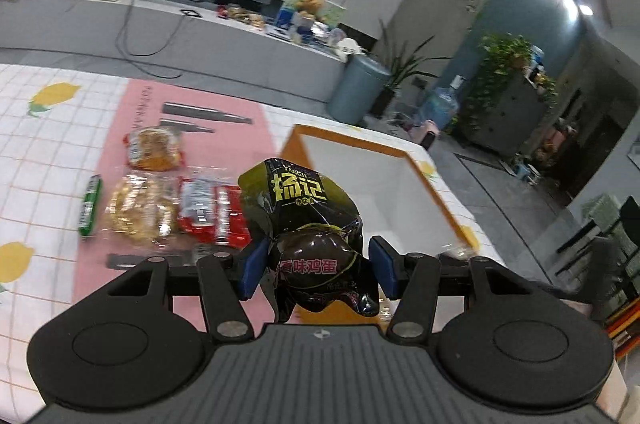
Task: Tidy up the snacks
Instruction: 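Carry the dark bag into the box with the left tool and open it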
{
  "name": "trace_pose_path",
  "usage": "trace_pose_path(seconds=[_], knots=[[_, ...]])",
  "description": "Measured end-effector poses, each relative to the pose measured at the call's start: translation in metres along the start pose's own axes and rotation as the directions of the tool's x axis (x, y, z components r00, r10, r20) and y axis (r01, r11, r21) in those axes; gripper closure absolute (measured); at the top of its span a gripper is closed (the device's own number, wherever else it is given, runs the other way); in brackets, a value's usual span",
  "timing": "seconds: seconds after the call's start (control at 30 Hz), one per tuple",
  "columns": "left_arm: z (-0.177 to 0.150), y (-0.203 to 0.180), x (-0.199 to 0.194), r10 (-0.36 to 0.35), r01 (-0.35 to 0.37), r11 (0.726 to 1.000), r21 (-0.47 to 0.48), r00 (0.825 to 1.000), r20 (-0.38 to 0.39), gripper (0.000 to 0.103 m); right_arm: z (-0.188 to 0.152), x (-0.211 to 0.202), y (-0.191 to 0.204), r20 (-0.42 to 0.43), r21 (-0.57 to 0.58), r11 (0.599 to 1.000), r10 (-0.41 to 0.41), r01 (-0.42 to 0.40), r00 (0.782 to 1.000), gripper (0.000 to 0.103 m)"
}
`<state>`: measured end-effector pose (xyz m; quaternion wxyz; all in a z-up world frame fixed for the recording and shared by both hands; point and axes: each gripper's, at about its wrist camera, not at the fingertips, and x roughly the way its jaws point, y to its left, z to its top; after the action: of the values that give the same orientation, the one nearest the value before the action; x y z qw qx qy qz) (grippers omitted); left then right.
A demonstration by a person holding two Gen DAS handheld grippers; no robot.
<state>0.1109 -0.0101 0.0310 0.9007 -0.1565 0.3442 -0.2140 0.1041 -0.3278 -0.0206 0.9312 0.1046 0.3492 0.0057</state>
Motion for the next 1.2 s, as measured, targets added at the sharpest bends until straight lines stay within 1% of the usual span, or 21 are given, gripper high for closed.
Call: trace_pose_path(seconds=[0.1, 0.2, 0.33, 0.37, 0.4, 0.43, 0.47, 0.5, 0.57, 0.6, 0.63, 0.7, 0.73, 0.83, 0.93, 1.03, 1.13, 1.2], knots=[[-0.002, -0.014, 0.000, -0.014, 0.014, 0.999, 0.037, 1.000, -0.005, 0.039, 0.000, 0.011, 0.004, -0.036, -0.035, 0.995, -0.092, 0.091, 0.995, 0.063], [-0.005, -0.023, 0.004, -0.037, 0.038, 0.997, 0.067, 0.999, -0.020, 0.039, -0.001, 0.015, 0.008, -0.053, -0.092, 0.986, -0.146, 0.141, 0.988, 0.063], [-0.009, -0.029, 0.006, -0.053, 0.056, 0.996, 0.073, 0.998, -0.032, 0.039, 0.000, 0.021, 0.012, -0.069, -0.146, 0.967, -0.220, 0.208, 0.973, 0.062], [-0.009, -0.031, 0.007, -0.052, 0.054, 0.996, 0.075, 0.998, -0.032, 0.039, 0.002, 0.022, 0.009, -0.063, -0.152, 0.964, -0.229, 0.218, 0.971, 0.060], [-0.009, -0.033, 0.009, -0.052, 0.055, 0.995, 0.078, 0.998, -0.034, 0.039, 0.003, 0.021, 0.008, -0.059, -0.149, 0.963, -0.236, 0.225, 0.970, 0.052], [-0.009, -0.035, 0.010, -0.053, 0.056, 0.995, 0.080, 0.998, -0.036, 0.039, 0.003, 0.016, 0.006, -0.053, -0.137, 0.966, -0.228, 0.219, 0.972, 0.047], [-0.009, -0.037, 0.011, -0.055, 0.058, 0.995, 0.082, 0.998, -0.038, 0.039, 0.006, 0.013, 0.006, -0.041, -0.122, 0.972, -0.206, 0.199, 0.978, 0.038], [-0.009, -0.038, 0.012, -0.058, 0.061, 0.995, 0.083, 0.997, -0.041, 0.039, 0.008, 0.007, 0.004, -0.023, -0.097, 0.983, -0.161, 0.158, 0.987, 0.031], [-0.010, -0.044, 0.016, -0.061, 0.065, 0.994, 0.087, 0.997, -0.048, 0.040, 0.012, 0.000, 0.002, 0.010, -0.058, 0.994, -0.089, 0.089, 0.996, 0.027], [-0.010, -0.047, 0.019, -0.062, 0.066, 0.994, 0.089, 0.997, -0.053, 0.040, 0.014, -0.007, 0.001, 0.042, -0.045, 0.997, -0.060, 0.061, 0.997, 0.026], [-0.011, -0.050, 0.021, -0.063, 0.068, 0.994, 0.090, 0.996, -0.058, 0.040, 0.014, -0.013, -0.001, 0.069, -0.037, 0.998, -0.049, 0.052, 0.996, 0.025], [-0.011, -0.058, 0.030, -0.064, 0.070, 0.993, 0.091, 0.995, -0.070, 0.039, 0.017, -0.024, -0.004, 0.142, -0.021, 0.998, -0.056, 0.059, 0.988, 0.019], [-0.010, -0.062, 0.035, -0.064, 0.071, 0.993, 0.093, 0.995, -0.077, 0.039, 0.018, -0.031, -0.007, 0.182, -0.012, 0.997, -0.069, 0.072, 0.981, 0.019], [-0.009, -0.076, 0.052, -0.062, 0.073, 0.992, 0.105, 0.993, -0.102, 0.039, 0.020, -0.046, -0.020, 0.267, 0.028, 0.995, -0.100, 0.096, 0.958, 0.018], [-0.012, -0.091, 0.073, -0.081, 0.099, 0.987, 0.128, 0.987, -0.140, 0.039, 0.021, -0.058, -0.037, 0.328, 0.082, 0.991, -0.128, 0.106, 0.936, 0.016], [-0.018, -0.106, 0.097, -0.087, 0.112, 0.984, 0.140, 0.980, -0.176, 0.039, 0.022, -0.065, -0.052, 0.354, 0.111, 0.987, -0.151, 0.119, 0.923, 0.013], [-0.023, -0.119, 0.120, -0.088, 0.120, 0.982, 0.144, 0.974, -0.209, 0.039, 0.023, -0.063, -0.068, 0.346, 0.150, 0.979, -0.180, 0.135, 0.921, 0.013], [-0.027, -0.127, 0.137, -0.087, 0.123, 0.982, 0.142, 0.967, -0.239, 0.039, 0.024, -0.061, -0.078, 0.327, 0.188, 0.972, -0.199, 0.142, 0.924, 0.013]])
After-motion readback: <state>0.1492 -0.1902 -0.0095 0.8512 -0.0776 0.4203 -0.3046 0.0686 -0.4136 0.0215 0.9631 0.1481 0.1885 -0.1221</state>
